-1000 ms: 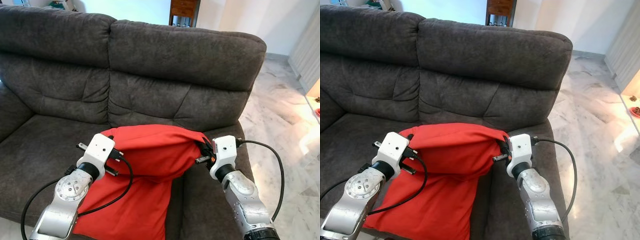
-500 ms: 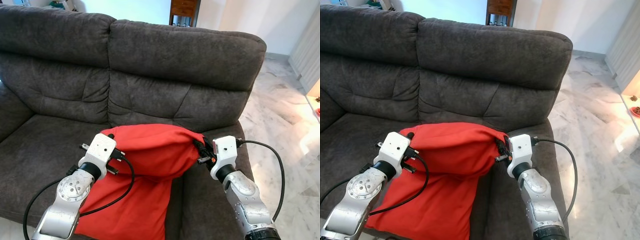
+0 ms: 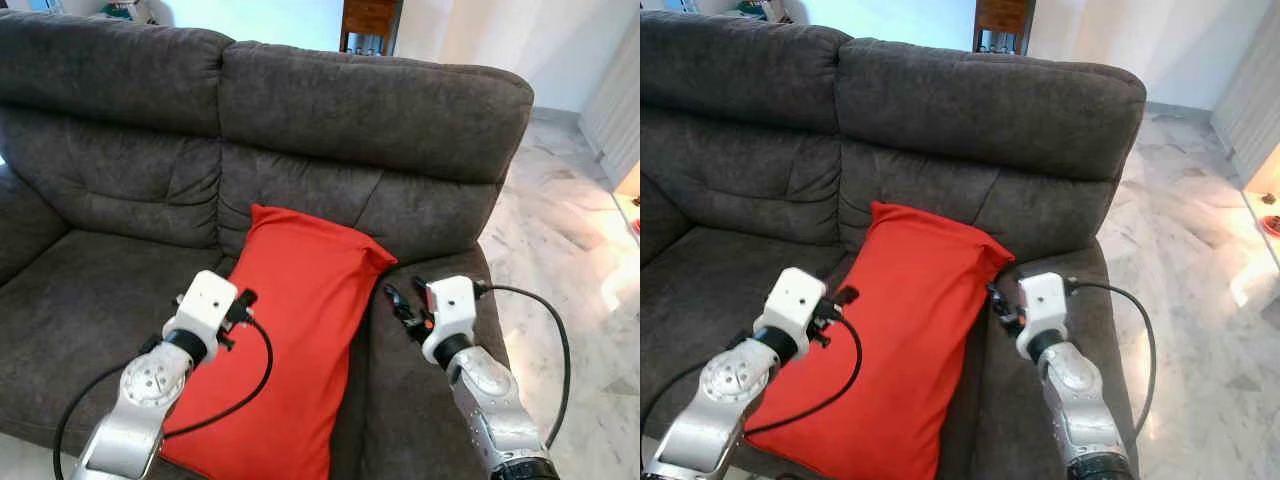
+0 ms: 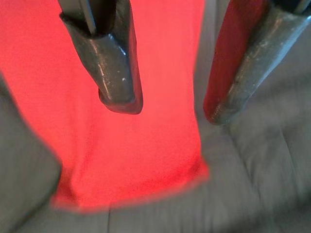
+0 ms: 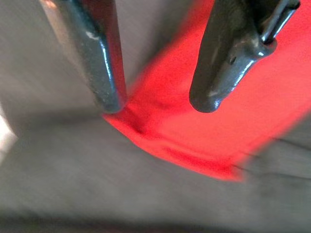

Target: Move the pillow to the sofa from floor

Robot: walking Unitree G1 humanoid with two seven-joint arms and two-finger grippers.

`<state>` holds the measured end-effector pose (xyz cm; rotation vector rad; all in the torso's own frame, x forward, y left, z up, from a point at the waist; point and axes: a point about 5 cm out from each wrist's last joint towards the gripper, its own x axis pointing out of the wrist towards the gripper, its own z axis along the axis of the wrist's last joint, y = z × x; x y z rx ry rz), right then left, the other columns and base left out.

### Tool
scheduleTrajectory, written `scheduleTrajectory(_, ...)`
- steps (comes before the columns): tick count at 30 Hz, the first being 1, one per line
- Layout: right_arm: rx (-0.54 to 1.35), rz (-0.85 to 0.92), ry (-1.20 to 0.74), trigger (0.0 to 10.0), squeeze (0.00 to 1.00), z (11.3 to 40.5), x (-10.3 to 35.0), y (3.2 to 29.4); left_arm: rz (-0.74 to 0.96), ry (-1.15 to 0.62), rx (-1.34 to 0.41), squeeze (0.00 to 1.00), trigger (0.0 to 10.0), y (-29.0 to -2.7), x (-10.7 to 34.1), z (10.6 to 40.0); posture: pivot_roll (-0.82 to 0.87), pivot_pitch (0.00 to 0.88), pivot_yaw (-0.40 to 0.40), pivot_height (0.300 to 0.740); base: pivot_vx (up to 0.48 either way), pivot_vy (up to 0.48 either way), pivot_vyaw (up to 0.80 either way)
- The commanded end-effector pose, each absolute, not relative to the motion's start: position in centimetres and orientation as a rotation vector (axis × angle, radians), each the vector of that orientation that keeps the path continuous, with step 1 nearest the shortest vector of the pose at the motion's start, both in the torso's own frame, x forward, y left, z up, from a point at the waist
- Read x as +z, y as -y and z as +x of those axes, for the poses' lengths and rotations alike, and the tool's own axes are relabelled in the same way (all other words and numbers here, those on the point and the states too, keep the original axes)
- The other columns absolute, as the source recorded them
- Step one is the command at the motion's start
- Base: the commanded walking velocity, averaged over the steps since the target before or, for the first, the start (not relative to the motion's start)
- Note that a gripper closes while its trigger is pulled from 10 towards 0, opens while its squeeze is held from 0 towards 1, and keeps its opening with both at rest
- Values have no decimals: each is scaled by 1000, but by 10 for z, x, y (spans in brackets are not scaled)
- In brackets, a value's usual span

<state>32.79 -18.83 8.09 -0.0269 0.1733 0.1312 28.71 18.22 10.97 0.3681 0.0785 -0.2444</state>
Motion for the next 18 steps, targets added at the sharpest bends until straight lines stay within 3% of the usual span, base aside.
scheduleTrajectory(1, -9, 19, -251, 10000, 0, 318, 61, 213, 331, -164, -205, 0, 10000, -195, 87, 281, 48, 94, -30, 740, 0, 0, 0)
scheduleTrajectory(5, -193, 37, -434, 10000, 0, 278, 12, 244, 277, -381, -134, 0, 10000, -219, 31, 259, 42, 80, -17, 740, 0, 0, 0)
scheduleTrajectory(10, -295, 18, -570, 10000, 0, 236, -21, 264, 336, -501, -117, 0, 10000, -233, 4, 241, 20, 61, 3, 740, 0, 0, 0)
scheduleTrajectory(18, -469, 37, -738, 10000, 0, 182, -55, 279, 396, -619, -143, 0, 10000, -230, -31, 223, 7, 0, 34, 740, 0, 0, 0)
